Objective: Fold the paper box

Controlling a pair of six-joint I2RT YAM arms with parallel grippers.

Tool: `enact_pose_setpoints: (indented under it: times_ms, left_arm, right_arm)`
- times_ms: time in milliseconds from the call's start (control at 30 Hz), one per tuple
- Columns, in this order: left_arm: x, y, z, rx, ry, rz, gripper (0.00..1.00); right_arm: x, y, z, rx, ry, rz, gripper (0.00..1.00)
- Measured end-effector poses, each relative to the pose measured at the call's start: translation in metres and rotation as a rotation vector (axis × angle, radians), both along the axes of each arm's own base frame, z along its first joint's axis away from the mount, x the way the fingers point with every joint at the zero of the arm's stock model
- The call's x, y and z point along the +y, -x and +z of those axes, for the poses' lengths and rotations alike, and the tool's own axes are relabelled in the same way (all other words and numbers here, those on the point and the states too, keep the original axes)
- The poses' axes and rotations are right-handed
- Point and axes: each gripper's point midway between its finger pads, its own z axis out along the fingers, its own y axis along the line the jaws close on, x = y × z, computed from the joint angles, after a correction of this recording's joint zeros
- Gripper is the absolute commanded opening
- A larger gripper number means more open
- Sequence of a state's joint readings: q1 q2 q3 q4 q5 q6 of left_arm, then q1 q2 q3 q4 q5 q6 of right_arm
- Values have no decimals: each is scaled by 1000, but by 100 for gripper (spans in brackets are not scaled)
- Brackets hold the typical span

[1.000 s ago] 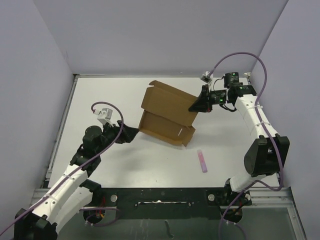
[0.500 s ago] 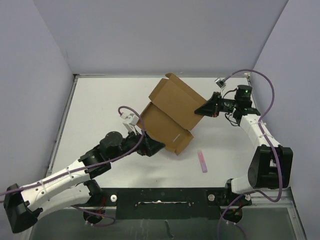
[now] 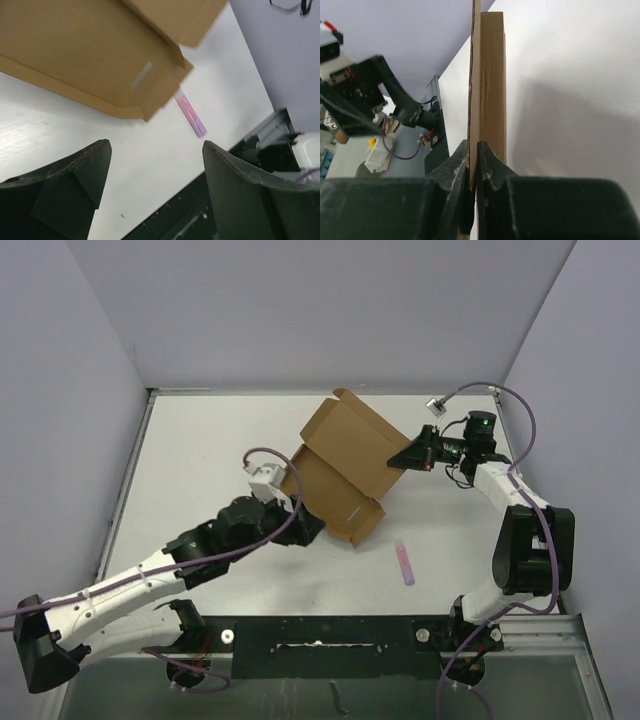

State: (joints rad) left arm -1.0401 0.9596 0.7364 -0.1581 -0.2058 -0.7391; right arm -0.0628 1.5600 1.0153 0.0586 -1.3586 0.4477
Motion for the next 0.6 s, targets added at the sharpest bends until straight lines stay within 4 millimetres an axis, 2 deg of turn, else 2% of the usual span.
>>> enact_pose_setpoints:
  times_ms: [67, 167, 233, 333, 400, 467, 600]
  left_arm:
    - [24, -16, 12, -18, -6, 62, 86]
    - [76, -51, 52, -89, 12, 183, 97]
    - [106, -72, 84, -138, 11, 240, 98]
    - [139, -106, 132, -197, 14, 276, 98]
    - [151, -126, 151, -212, 41, 252, 98]
    - [153, -141, 154, -208, 74, 197, 98]
    - [131, -155, 122, -120, 132, 19, 98]
  right_arm:
    - [7, 2, -7, 23, 6, 32, 0]
    - [19, 8, -8, 5, 26, 81, 0]
    - [26, 12, -2, -32, 40, 116, 0]
    - [36, 16, 8, -101, 60, 165, 0]
    - [40, 21, 13, -142, 75, 195, 0]
    - [44, 25, 17, -180, 93, 221, 0]
    - [47, 34, 18, -223, 115, 252, 0]
